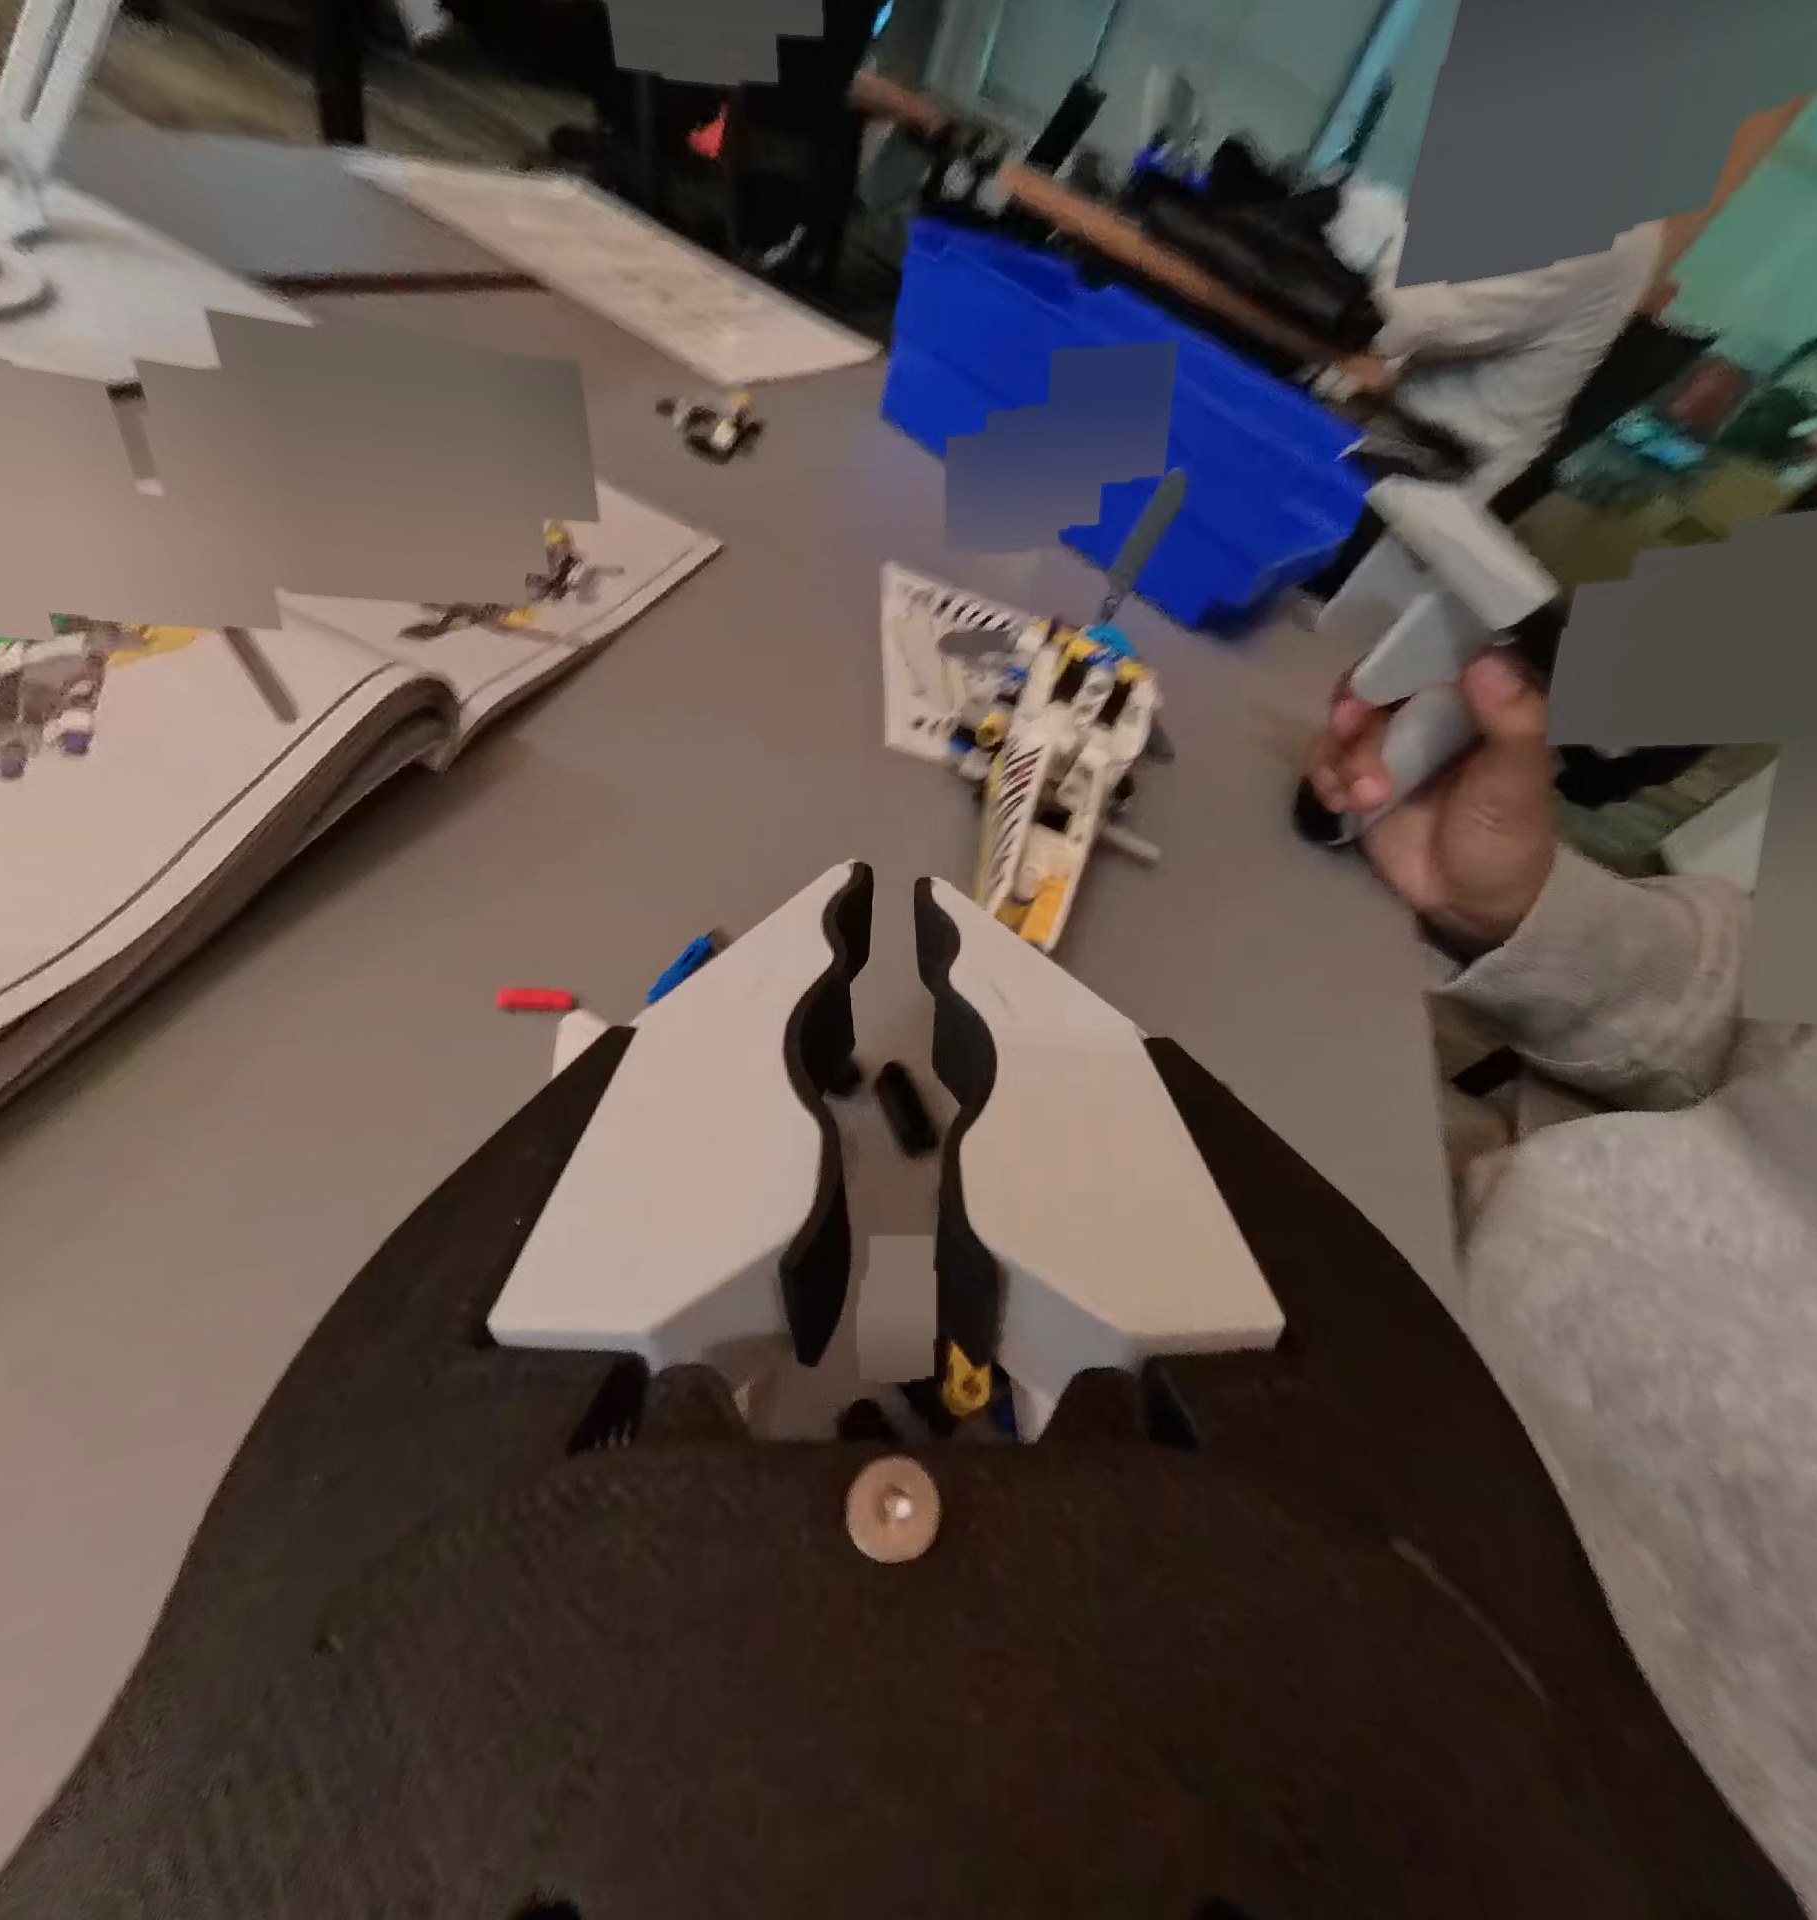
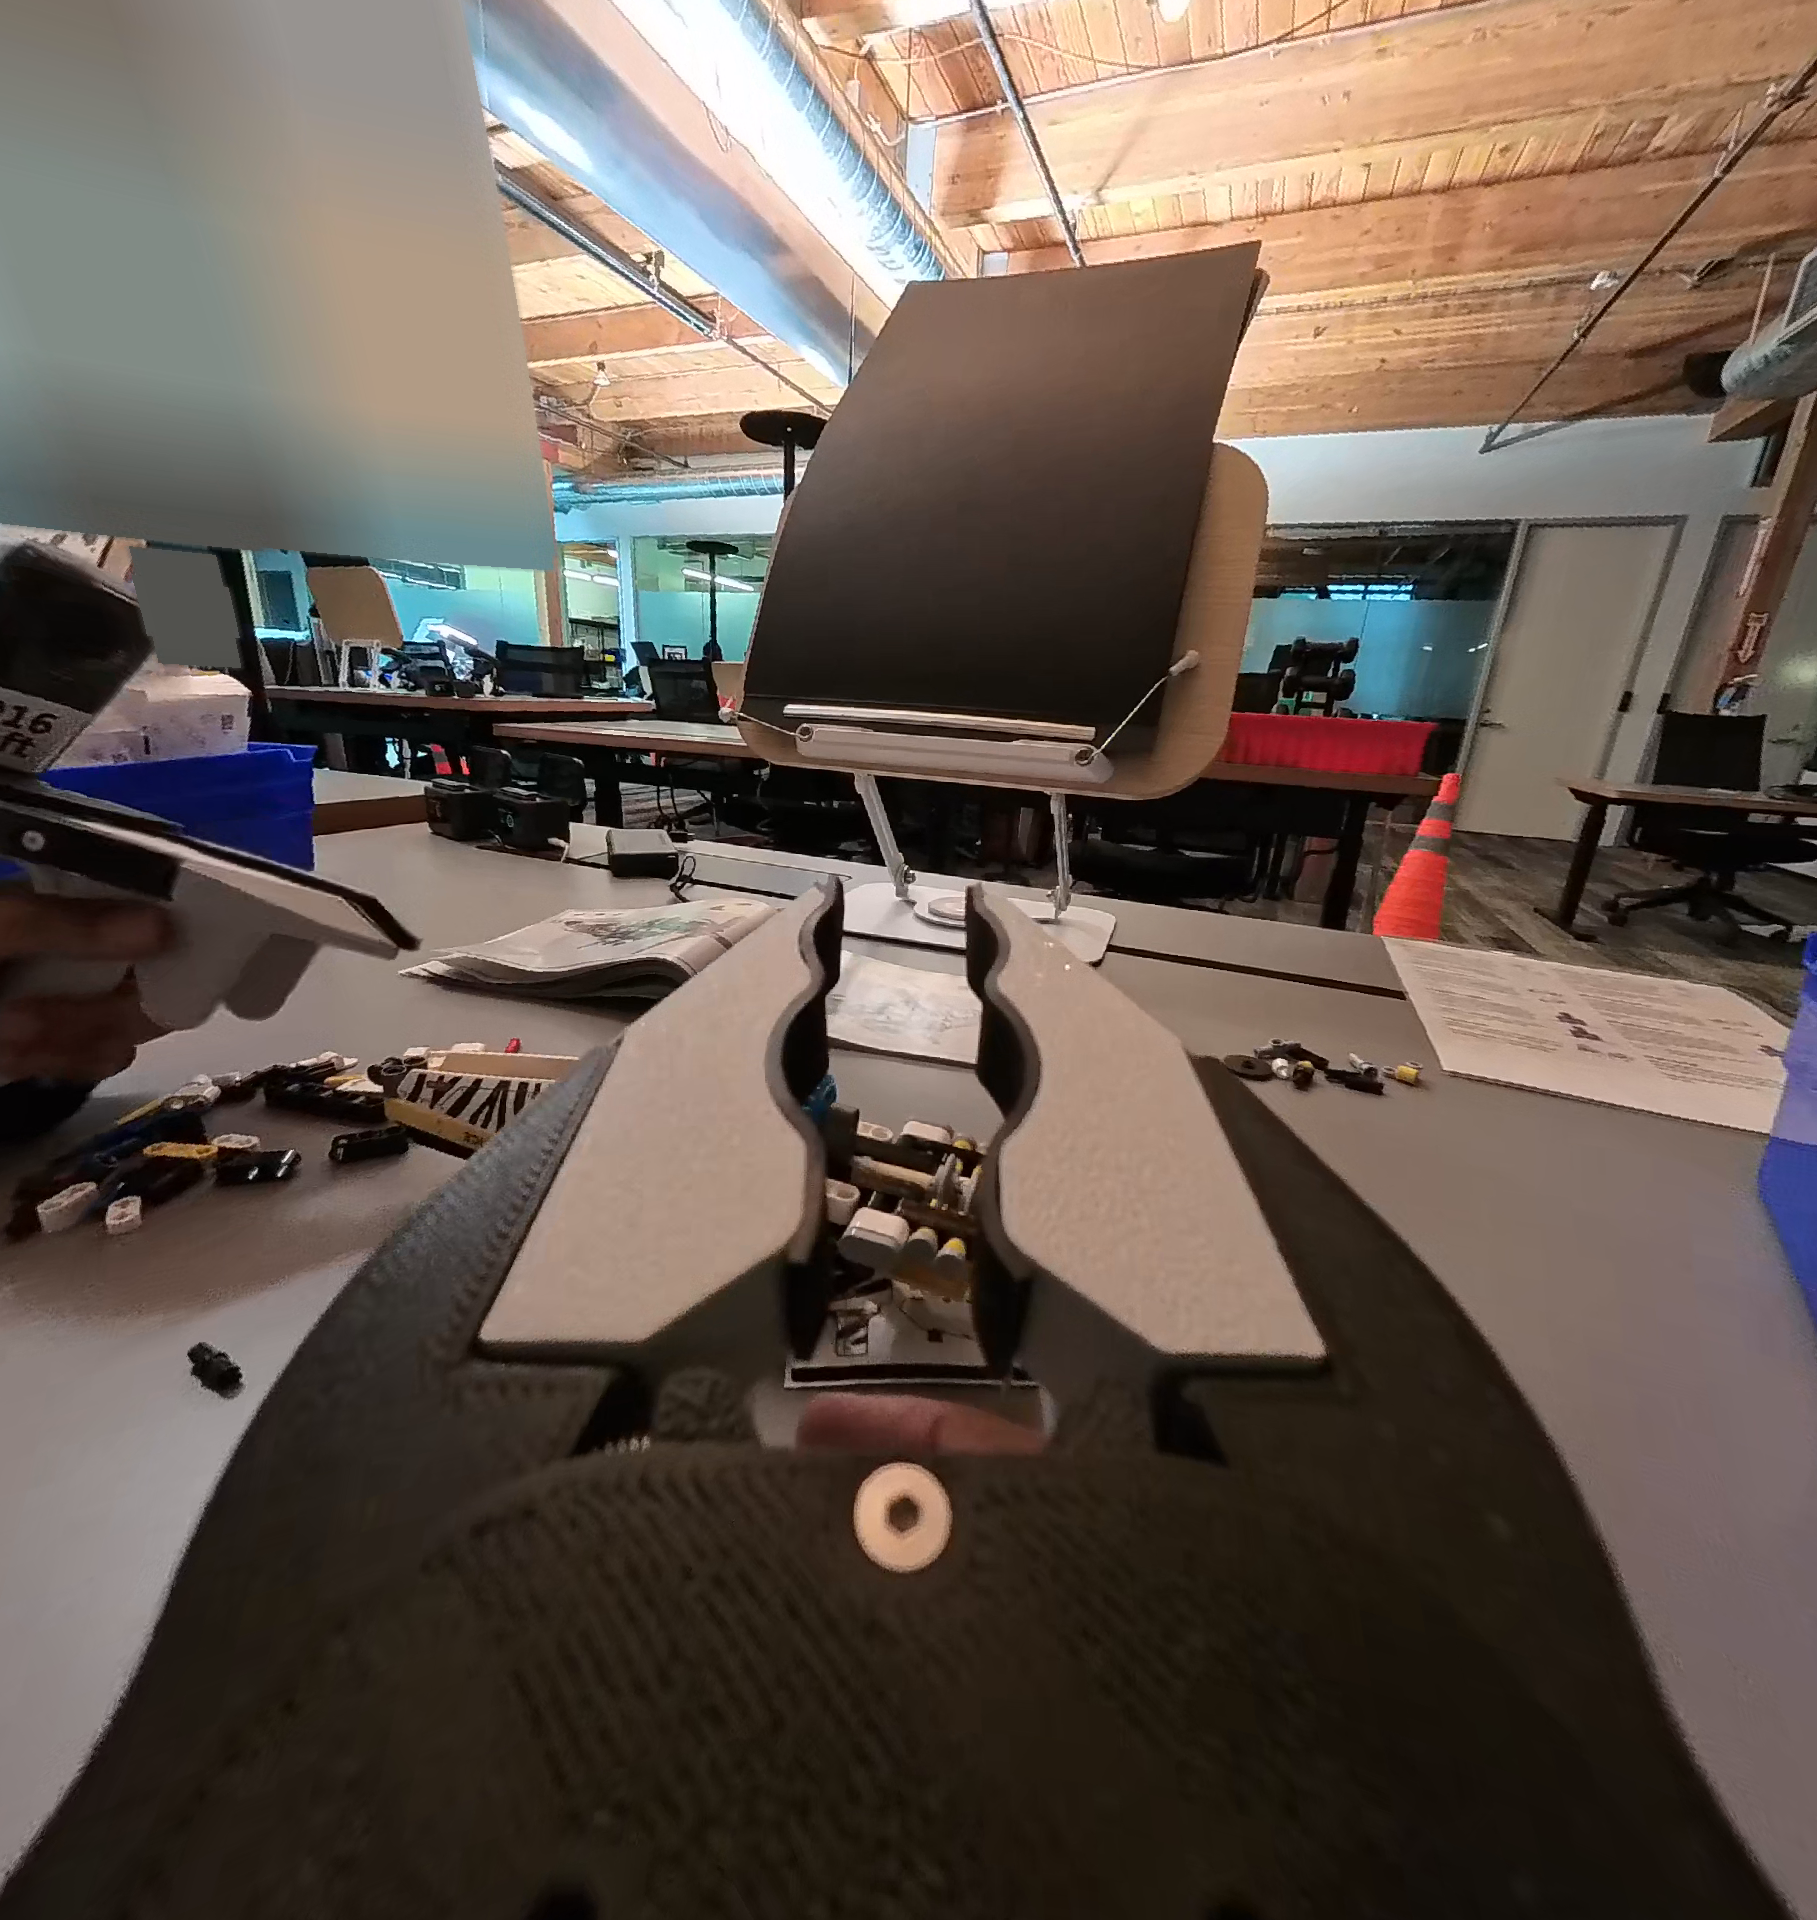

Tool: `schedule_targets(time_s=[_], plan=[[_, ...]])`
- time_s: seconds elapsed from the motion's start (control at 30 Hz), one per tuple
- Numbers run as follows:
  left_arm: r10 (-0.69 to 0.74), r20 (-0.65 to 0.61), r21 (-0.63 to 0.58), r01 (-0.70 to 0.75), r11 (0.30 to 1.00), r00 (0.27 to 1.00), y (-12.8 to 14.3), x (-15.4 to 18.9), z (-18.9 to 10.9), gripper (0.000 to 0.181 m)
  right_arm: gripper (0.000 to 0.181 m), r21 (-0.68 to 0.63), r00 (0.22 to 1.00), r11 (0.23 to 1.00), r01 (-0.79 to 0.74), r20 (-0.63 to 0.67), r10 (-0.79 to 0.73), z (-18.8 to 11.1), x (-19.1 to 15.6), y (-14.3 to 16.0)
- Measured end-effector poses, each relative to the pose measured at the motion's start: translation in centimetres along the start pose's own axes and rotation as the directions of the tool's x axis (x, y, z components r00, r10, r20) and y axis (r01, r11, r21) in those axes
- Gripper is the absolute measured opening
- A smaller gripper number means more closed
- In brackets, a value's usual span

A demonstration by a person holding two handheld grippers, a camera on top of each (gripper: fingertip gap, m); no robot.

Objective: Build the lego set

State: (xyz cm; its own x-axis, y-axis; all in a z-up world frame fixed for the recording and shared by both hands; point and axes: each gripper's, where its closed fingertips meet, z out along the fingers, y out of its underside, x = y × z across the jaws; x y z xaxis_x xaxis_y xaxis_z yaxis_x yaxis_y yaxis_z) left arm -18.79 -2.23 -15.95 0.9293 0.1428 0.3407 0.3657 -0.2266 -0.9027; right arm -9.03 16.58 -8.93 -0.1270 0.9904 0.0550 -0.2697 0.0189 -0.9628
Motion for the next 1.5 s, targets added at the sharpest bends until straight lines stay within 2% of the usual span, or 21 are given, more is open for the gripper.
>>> schedule_targets(time_s=[0.1, 0.2, 0.33, 0.6, 0.83, 1.07, 1.13, 1.23, 1.33, 1.4, 1.5], plan=[[0.066, 0.164, -0.19, -0.034, 0.981, 0.984, 2.4, -1.8, 0.4, 0.002, 0.021, 0.008, 1.0, 1.0, -0.001, 0.001, 0.001, -0.1, 0.0, -0.1], [0.107, 0.161, -0.327, -0.05, 0.944, 0.981, 4.1, -0.9, 1.3, 0.003, 0.02, 0.014, 1.0, 1.0, -0.005, 0.003, 0.005, -0.2, 0.0, -0.2], [0.171, 0.202, -0.402, -0.078, 0.912, 0.964, 4.9, -0.8, 1.8, 0.009, 0.02, 0.026, 1.0, 1.0, -0.013, 0.009, 0.012, -0.3, 0.0, -0.4], [0.226, 0.267, -0.482, -0.074, 0.873, 0.937, 6.1, -2.0, 1.7, 0.011, 0.019, 0.057, 1.0, 0.998, -0.027, 0.008, 0.027, -0.7, 0.3, -0.8], [0.23, 0.259, -0.479, -0.082, 0.874, 0.938, 6.2, -1.9, 1.8, 0.006, 0.02, 0.058, 1.0, 0.998, -0.014, 0.007, 0.014, -0.8, 0.2, -0.8], [0.27, 0.267, -0.404, -0.147, 0.903, 0.925, 3.1, -1.1, 0.0, 0.006, 0.02, 0.06, 1.0, 0.998, -0.007, 0.011, 0.007, -0.9, 0.1, -0.9], [0.282, 0.233, -0.375, -0.181, 0.909, 0.931, 2.0, 0.2, -0.8, 0.006, 0.021, 0.056, 1.0, 0.998, -0.003, 0.019, 0.002, -0.9, -0.1, -0.8], [0.267, 0.101, -0.319, -0.223, 0.921, 0.958, 1.0, 3.2, -0.8, 0.006, 0.021, 0.046, 0.997, 0.999, 0.011, 0.072, -0.014, -0.7, -1.2, -0.7], [0.286, -0.029, -0.304, -0.281, 0.91, 0.958, 1.3, 5.9, -0.2, 0.006, 0.023, -0.044, 0.974, 0.999, 0.029, 0.224, -0.019, 0.1, -4.2, -0.3], [0.28, -0.188, -0.336, -0.33, 0.882, 0.941, 3.1, 8.7, 0.3, 0.006, 0.035, -0.178, 0.923, 0.983, 0.052, 0.384, 0.021, 0.4, -7.7, 0.5], [0.193, -0.351, -0.359, -0.322, 0.876, 0.916, 4.8, 11.6, 1.1, 0.006, 0.052, -0.32, 0.78, 0.934, 0.156, 0.62, 0.082, -1.0, -13.5, 2.0]])
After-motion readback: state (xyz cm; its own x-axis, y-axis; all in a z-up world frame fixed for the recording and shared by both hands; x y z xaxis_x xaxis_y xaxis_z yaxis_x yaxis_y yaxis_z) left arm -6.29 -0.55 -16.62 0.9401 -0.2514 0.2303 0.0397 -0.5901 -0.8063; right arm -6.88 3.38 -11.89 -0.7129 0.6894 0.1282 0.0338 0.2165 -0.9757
